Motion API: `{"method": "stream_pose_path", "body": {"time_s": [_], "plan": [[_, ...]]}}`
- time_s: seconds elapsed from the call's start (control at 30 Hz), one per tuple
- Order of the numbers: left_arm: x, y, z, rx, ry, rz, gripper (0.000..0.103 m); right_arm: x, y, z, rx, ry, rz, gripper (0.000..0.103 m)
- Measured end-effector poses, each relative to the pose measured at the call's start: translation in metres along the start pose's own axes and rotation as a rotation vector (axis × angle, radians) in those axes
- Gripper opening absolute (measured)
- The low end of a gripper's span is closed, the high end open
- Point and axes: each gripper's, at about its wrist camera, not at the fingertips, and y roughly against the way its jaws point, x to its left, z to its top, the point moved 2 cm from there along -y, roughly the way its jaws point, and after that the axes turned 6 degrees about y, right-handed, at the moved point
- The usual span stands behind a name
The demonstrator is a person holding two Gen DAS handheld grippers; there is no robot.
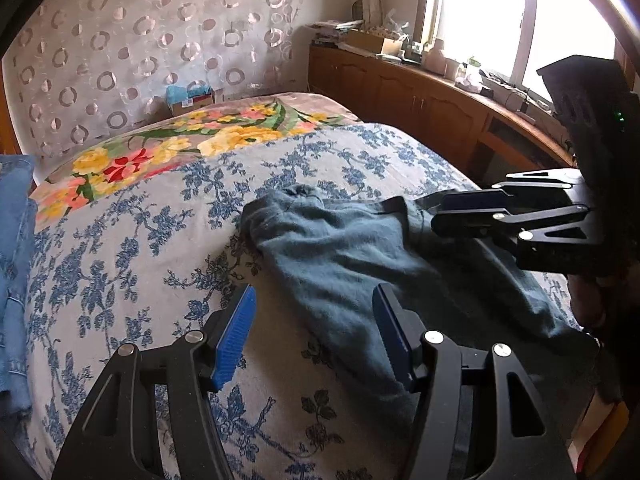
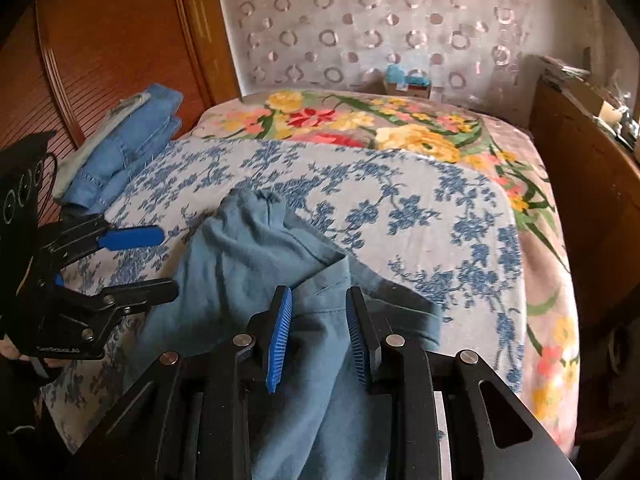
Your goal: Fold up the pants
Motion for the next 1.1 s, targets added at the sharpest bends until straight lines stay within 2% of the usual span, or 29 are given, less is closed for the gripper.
{"method": "stream_pose_path", "body": {"time_s": [0.27, 0.4, 0.43, 0.47, 0.6, 0.8, 0.97, 1.1], "plan": [[0.005, -0.011, -0.005, 0.036, 0.011, 0.004, 0.062, 0.008, -0.018, -0.001, 0.054, 0.047, -0.009, 0.029], [0.005, -0.012, -0.006, 0.046, 0.014, 0.000, 0.062, 0.007, -0.022, -0.004, 0.070, 0.067, -0.068, 0.029], [0.005, -0.013, -0.006, 0.050, 0.016, 0.000, 0.062, 0.006, -0.020, -0.004, 0.063, 0.067, -0.079, 0.026], [0.005, -0.014, -0.006, 0.052, 0.018, -0.002, 0.062, 0.005, -0.017, -0.004, 0.055, 0.064, -0.093, 0.012], [0.005, -0.014, -0.006, 0.052, 0.018, -0.002, 0.062, -0.009, 0.002, -0.005, 0.012, 0.011, -0.139, 0.010], [0.006, -0.015, -0.005, 0.052, 0.018, -0.002, 0.062, -0.041, 0.022, -0.013, -0.010, -0.079, -0.259, 0.009], [0.006, -0.015, -0.006, 0.052, 0.017, -0.001, 0.062, -0.042, 0.024, -0.017, -0.023, -0.123, -0.216, 0.009], [0.006, -0.015, -0.006, 0.052, 0.019, -0.002, 0.062, -0.029, 0.015, -0.013, -0.028, -0.084, -0.159, 0.024]]}}
